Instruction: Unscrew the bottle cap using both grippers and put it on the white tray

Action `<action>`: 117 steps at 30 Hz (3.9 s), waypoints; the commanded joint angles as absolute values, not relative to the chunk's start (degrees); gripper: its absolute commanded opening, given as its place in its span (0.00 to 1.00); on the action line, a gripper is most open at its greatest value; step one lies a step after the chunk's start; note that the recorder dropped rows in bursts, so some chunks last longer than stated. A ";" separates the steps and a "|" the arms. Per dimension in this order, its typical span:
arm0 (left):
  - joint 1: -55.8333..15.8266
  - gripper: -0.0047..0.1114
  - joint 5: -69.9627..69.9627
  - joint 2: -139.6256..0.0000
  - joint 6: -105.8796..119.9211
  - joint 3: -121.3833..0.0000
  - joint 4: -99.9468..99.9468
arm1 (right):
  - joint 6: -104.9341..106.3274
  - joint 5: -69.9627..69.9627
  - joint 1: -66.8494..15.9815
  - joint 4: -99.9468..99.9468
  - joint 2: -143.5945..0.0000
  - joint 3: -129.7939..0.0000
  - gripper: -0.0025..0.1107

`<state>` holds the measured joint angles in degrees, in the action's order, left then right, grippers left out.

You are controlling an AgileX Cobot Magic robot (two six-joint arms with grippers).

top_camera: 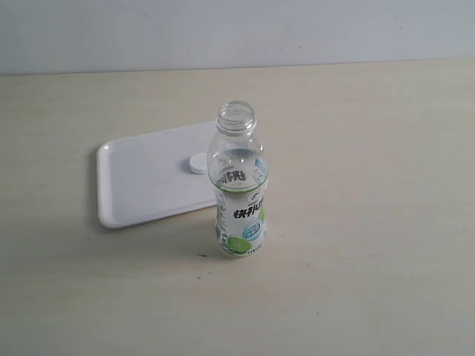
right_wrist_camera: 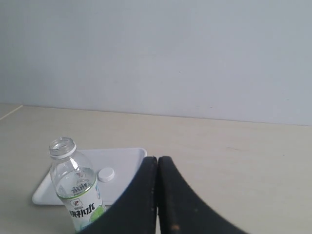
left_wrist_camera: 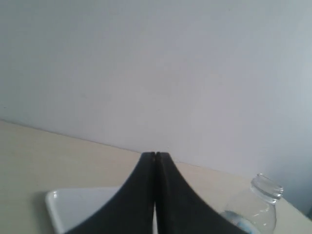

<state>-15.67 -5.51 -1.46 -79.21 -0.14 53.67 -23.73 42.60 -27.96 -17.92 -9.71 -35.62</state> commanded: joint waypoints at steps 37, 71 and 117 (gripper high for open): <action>-3.80 0.04 -2.23 0.00 -13.37 0.00 7.09 | -23.68 41.83 -28.01 -18.00 -9.38 -35.09 0.02; -3.80 0.04 -2.11 0.00 -13.37 0.00 7.09 | -25.35 3.52 6.13 -21.39 0.00 0.00 0.02; -3.94 0.04 -2.11 0.00 -13.37 0.00 7.09 | -7.59 5.14 6.00 -1.37 0.00 0.00 0.02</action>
